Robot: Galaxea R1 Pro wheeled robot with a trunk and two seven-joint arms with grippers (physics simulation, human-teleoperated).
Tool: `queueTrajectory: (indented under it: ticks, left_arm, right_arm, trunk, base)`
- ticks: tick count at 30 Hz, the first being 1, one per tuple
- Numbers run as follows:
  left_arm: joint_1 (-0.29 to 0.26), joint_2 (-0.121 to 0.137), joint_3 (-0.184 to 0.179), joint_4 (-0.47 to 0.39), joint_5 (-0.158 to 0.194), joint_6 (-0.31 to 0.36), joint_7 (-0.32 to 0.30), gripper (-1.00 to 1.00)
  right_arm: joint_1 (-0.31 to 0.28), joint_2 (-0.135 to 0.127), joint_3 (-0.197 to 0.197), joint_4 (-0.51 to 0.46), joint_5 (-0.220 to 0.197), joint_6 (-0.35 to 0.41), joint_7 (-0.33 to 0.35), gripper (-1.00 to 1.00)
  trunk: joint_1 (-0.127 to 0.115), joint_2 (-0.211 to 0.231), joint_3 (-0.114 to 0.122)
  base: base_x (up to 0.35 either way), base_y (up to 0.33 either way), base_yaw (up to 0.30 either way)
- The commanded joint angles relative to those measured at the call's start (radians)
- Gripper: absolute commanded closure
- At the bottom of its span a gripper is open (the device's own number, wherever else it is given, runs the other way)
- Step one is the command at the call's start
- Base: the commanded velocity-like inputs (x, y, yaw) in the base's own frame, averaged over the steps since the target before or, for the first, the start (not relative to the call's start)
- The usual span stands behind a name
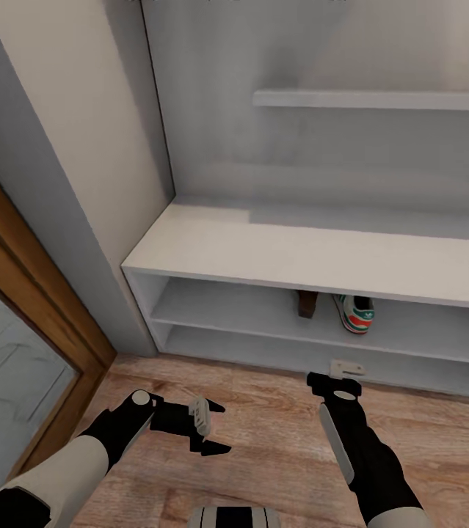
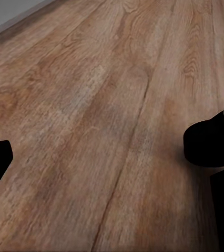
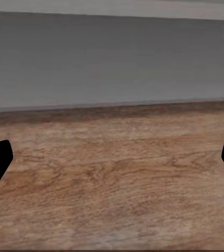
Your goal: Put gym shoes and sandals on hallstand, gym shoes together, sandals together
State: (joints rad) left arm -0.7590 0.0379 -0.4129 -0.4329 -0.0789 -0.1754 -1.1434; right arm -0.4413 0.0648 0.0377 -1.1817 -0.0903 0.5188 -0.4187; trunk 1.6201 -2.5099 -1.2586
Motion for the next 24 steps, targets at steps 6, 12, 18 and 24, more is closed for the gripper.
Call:
queueTrajectory:
  ticks: [6,12,18,24]
  left_arm:
    - [0.0,0.0,-0.001,-0.001,-0.005,-0.01,0.001,-1.0]
    - [0.0,0.0,-0.001,-0.001,-0.005,-0.01,0.001,-1.0]
    - [0.0,0.0,-0.001,-0.001,-0.005,-0.01,0.001,-1.0]
    - [0.0,0.0,-0.001,-0.001,-0.005,-0.01,0.001,-1.0]
  right_arm:
    - [0.001,0.0,0.002,0.0,-0.009,0.003,-0.009,-1.0]
    - [0.002,0.0,0.002,0.006,-0.01,0.003,-0.009,-1.0]
    - [0.005,0.001,0.002,0.021,-0.01,0.003,-0.011,-1.0]
    - [0.012,0.001,0.001,0.03,-0.011,-0.022,-0.011,-1.0]
  trunk:
    - [0.0,0.0,-0.001]
    - [0.0,0.0,-0.001]
    - [0.0,0.0,-0.001]
    - [0.0,0.0,-0.001]
  base:
    - [-0.016,0.0,0.0]
    - [0.0,0.0,0.0]
    - [0.0,0.0,0.0]
    - [-0.103,0.0,0.0]
